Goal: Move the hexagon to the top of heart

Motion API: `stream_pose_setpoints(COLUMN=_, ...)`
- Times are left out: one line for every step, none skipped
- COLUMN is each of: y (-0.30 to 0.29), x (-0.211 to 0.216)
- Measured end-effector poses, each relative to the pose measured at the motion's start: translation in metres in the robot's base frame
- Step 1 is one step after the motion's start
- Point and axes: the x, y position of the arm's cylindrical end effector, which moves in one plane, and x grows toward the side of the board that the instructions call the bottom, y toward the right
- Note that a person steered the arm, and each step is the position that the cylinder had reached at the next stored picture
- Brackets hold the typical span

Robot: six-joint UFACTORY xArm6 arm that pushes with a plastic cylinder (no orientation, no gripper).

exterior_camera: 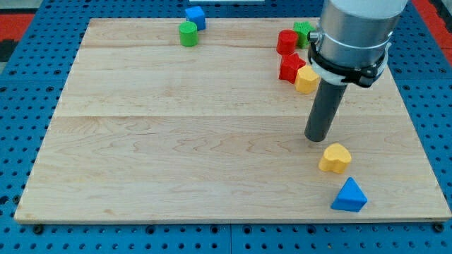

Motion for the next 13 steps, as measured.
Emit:
stream_pose_setpoints(y=0.016, x=0.016)
stream_pose_setpoints(y=0.016, x=0.049)
stream_pose_setpoints(y=0.015, x=0.025)
stream_pose_setpoints(y=0.015, x=-0.024)
stream_pose_setpoints(y=0.028, x=-0.065)
stream_pose_setpoints(y=0.055, x=-0.102)
stream_pose_setpoints(y=0.058, x=-0.15)
stream_pose_setpoints(y=0.015, x=-0.142)
stream_pose_setpoints(y=-0.001, x=-0.085)
stream_pose_setpoints(y=-0.001, x=-0.074)
stream_pose_setpoints(y=-0.023, x=-0.116)
stream_pose_setpoints(y=-0.066, x=-0.108)
stream_pose_setpoints(y=-0.054, x=-0.066)
